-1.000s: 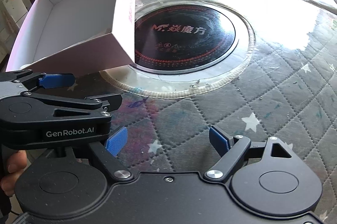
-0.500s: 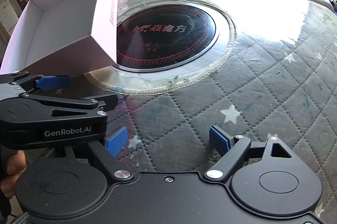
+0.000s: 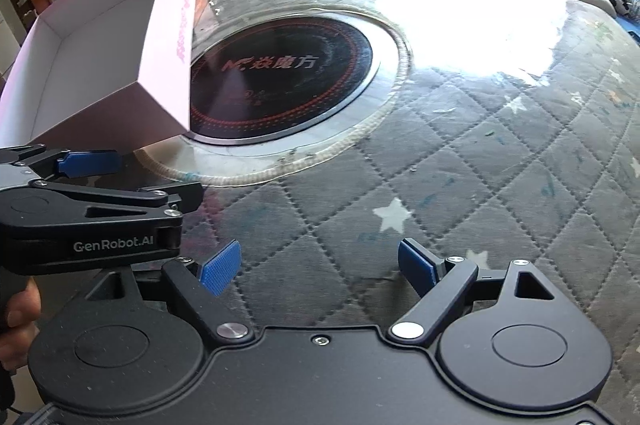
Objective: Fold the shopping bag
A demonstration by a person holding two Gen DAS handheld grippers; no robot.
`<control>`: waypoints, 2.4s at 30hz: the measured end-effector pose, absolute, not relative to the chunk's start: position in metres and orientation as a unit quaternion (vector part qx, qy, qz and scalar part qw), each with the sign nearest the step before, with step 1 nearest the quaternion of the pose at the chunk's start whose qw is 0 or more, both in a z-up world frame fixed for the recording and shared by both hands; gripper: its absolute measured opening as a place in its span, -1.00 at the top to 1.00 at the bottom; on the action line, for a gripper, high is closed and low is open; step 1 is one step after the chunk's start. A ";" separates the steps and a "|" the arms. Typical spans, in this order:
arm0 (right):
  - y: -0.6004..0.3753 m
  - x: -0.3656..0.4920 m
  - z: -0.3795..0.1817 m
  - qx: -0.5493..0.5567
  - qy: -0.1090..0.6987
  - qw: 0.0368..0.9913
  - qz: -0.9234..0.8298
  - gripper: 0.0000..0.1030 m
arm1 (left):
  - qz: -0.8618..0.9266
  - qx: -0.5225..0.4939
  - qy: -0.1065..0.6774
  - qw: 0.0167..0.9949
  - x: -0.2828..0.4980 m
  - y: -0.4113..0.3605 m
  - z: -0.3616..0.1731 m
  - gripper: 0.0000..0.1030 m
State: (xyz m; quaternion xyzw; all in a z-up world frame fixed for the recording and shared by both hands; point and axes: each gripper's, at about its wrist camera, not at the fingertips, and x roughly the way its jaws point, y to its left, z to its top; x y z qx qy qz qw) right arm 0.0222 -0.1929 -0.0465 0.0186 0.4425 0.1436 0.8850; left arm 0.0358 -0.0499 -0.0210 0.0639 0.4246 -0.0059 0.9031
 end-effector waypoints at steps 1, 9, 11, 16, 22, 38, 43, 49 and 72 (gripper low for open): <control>-0.194 0.022 -0.047 0.020 0.442 0.885 0.142 -0.70 | -0.006 0.064 0.424 0.903 0.036 -0.051 -0.021 -0.63; -0.203 0.023 -0.049 0.024 0.438 0.889 0.133 -0.71 | -0.008 0.067 0.423 0.904 0.039 -0.057 -0.022 -0.63; -0.206 0.023 -0.049 0.023 0.437 0.890 0.129 -0.71 | -0.009 0.066 0.422 0.904 0.040 -0.058 -0.022 -0.63; -0.213 0.024 -0.049 0.028 0.433 0.892 0.124 -0.71 | -0.011 0.066 0.420 0.905 0.041 -0.061 -0.021 -0.63; -0.224 0.027 -0.048 0.046 0.429 0.895 0.112 -0.72 | -0.014 0.076 0.423 0.903 0.041 -0.065 -0.024 -0.63; -0.256 0.035 -0.050 0.065 0.413 0.905 0.075 -0.73 | -0.021 0.082 0.423 0.902 0.042 -0.073 -0.027 -0.63; -0.263 0.038 -0.051 0.070 0.407 0.908 0.066 -0.81 | -0.022 0.082 0.421 0.903 0.044 -0.074 -0.027 -0.63; -0.271 0.042 -0.052 0.068 0.401 0.912 0.055 -0.84 | -0.022 0.082 0.423 0.902 0.044 -0.075 -0.027 -0.63; -0.298 0.061 -0.059 0.065 0.375 0.924 0.027 -0.96 | -0.017 0.077 0.424 0.902 0.045 -0.073 -0.029 -0.63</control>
